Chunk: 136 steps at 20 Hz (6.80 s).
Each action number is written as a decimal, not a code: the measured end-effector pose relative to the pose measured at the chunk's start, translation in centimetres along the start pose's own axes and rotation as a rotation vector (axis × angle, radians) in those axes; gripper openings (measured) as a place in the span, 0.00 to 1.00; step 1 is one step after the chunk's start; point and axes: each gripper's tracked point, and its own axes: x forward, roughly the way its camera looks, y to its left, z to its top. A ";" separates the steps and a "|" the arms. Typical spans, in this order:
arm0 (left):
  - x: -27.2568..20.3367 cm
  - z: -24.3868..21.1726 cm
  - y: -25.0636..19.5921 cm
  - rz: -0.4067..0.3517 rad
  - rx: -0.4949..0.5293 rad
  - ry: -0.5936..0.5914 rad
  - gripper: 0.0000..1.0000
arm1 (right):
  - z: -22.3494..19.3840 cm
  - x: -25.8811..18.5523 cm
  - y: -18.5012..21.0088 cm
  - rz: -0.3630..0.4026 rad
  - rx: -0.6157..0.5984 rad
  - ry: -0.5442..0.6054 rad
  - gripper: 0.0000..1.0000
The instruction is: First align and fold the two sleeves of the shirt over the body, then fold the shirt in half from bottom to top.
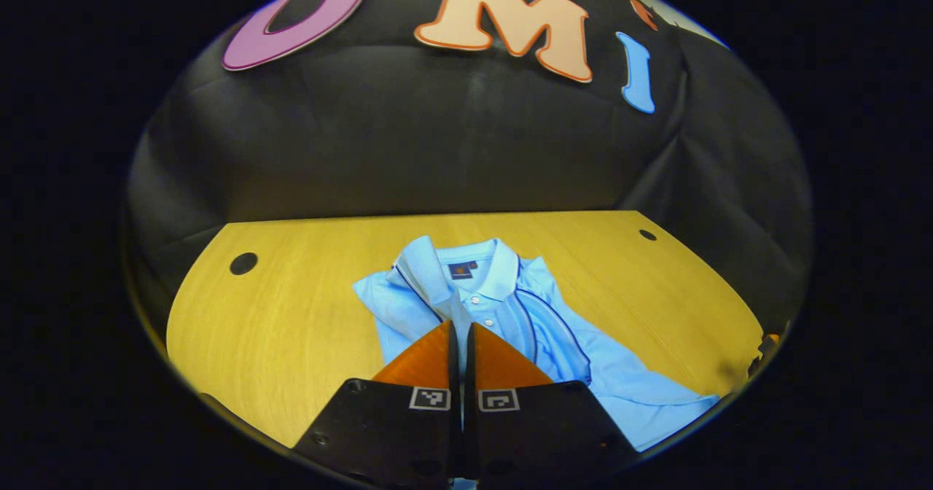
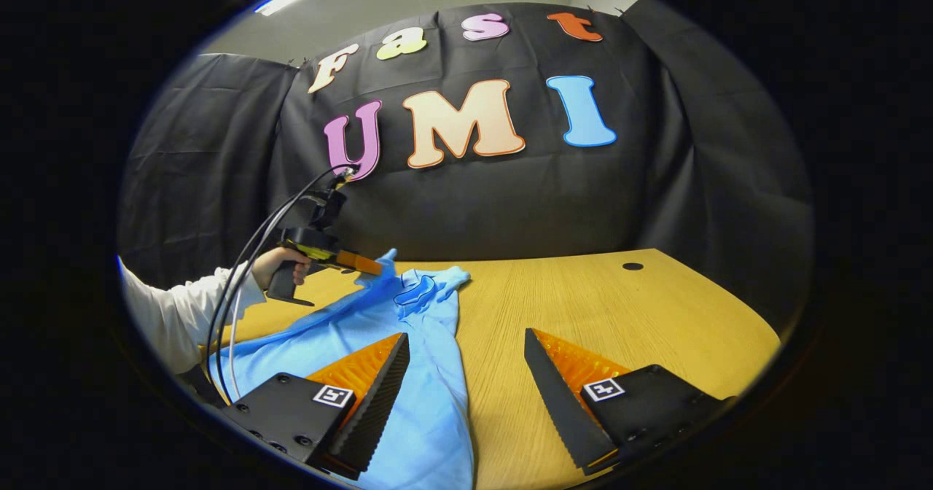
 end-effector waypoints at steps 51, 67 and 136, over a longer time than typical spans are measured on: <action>-30.5 -26.0 -4.3 0.133 0.020 -0.023 0.97 | -12.5 -11.7 3.7 -0.034 -0.112 0.279 0.99; -29.8 -25.3 -6.0 0.037 -0.055 -0.118 0.07 | -13.5 -11.1 7.1 0.049 -0.048 0.275 0.11; -20.0 0.1 4.1 0.331 0.029 -0.387 0.90 | 3.9 11.8 4.5 -0.014 0.012 -0.028 0.98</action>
